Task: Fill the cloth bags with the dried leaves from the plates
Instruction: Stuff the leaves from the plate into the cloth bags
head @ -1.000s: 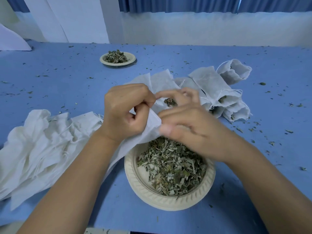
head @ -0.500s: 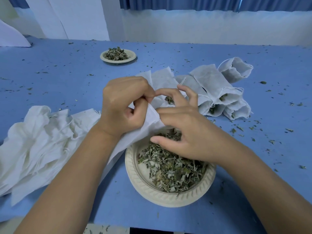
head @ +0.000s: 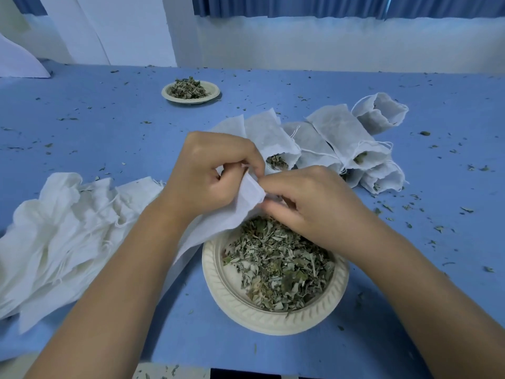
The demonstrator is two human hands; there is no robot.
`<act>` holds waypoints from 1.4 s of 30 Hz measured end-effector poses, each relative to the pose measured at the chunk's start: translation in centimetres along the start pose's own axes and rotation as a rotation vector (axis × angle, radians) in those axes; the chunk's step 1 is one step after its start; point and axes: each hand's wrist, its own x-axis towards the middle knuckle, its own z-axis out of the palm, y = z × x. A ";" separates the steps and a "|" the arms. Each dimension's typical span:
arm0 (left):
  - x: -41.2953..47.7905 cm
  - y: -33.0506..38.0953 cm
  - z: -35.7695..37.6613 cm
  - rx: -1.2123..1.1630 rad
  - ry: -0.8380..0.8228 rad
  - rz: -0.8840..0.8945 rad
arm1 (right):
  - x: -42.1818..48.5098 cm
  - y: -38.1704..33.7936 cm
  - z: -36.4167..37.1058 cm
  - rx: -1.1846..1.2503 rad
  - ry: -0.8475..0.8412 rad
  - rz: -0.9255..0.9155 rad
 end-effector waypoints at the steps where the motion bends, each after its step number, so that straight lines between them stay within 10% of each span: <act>1: 0.0 -0.2 -0.1 -0.024 -0.038 -0.032 | 0.0 0.0 -0.1 0.007 -0.019 0.000; 6: -0.3 -1.4 -1.2 0.376 0.074 -0.014 | -0.3 2.5 -3.4 0.575 -0.174 0.213; 12: -0.4 -1.8 -3.0 0.609 0.200 0.191 | -0.3 2.0 -1.0 0.315 -0.528 0.206; 17: -0.3 -1.0 -0.8 0.417 0.099 0.291 | 0.0 2.0 -0.4 0.246 -0.457 0.194; 31: -0.3 -0.2 0.7 0.104 0.082 0.204 | 0.0 2.0 -2.6 1.178 0.209 0.274; 42: -0.4 0.0 0.7 0.121 0.150 0.139 | -0.1 1.0 -0.7 0.629 0.152 0.211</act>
